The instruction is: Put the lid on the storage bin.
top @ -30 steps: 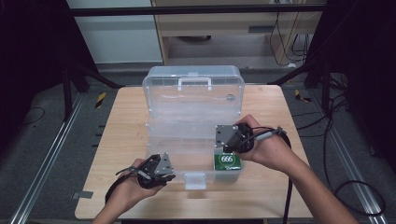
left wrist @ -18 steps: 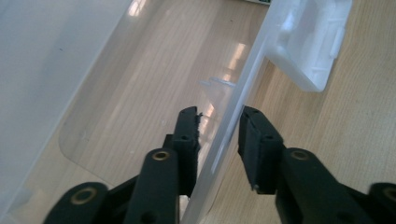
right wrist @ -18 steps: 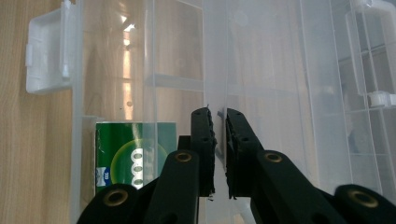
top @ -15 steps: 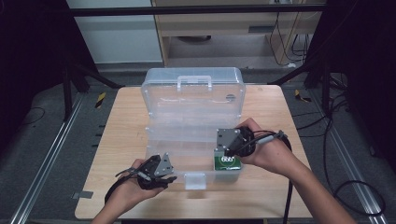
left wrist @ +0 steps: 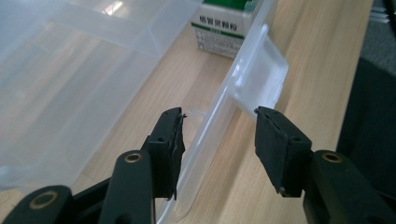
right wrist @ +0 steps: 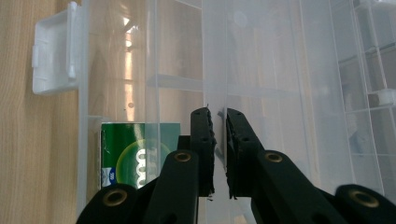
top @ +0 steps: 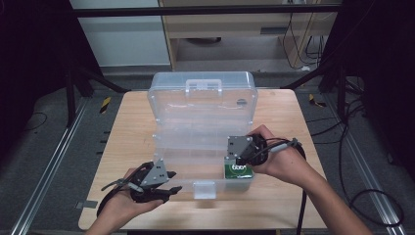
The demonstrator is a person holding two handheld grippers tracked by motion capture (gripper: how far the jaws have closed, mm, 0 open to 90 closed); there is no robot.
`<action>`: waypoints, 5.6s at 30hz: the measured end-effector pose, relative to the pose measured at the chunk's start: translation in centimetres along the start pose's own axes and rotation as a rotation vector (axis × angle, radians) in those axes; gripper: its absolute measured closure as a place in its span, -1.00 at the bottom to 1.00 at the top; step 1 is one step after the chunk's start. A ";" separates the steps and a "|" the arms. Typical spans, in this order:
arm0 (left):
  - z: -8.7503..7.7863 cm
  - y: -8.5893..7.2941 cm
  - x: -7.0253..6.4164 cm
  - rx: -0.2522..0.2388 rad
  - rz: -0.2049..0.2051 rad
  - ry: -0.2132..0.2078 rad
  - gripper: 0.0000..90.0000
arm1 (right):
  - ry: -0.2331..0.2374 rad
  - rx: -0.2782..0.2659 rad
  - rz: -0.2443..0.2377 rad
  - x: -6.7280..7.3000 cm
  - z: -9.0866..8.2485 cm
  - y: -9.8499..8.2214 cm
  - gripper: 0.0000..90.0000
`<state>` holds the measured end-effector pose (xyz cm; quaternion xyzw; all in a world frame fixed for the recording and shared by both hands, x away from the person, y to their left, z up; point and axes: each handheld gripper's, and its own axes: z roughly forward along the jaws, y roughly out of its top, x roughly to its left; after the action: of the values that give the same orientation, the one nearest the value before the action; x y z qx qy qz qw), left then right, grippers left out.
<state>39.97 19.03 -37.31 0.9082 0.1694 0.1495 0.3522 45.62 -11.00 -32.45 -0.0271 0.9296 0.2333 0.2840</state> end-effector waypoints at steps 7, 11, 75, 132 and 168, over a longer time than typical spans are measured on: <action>-2.8 0.0 1.8 -0.056 -0.084 0.003 0.34 | 0.001 0.000 0.000 0.2 0.0 0.0 0.84; -4.5 -0.2 3.4 -0.114 -0.150 0.028 0.60 | -0.003 -0.001 0.002 0.4 0.0 -0.1 0.83; -6.2 2.4 12.8 -0.243 -0.448 0.094 1.00 | -0.030 0.016 -0.037 3.1 0.0 -0.3 0.81; -5.5 -0.3 9.7 -0.246 -0.432 0.052 1.00 | -0.008 -0.080 0.118 5.0 -3.2 -0.8 0.78; -4.4 -2.2 7.6 -0.238 -0.401 0.062 1.00 | -0.126 -0.020 0.336 5.1 -4.1 -8.6 0.94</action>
<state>44.59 26.25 -34.54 0.8034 0.3382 0.1236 0.4742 40.78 -20.03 -35.80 0.1407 0.8990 0.2879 0.2985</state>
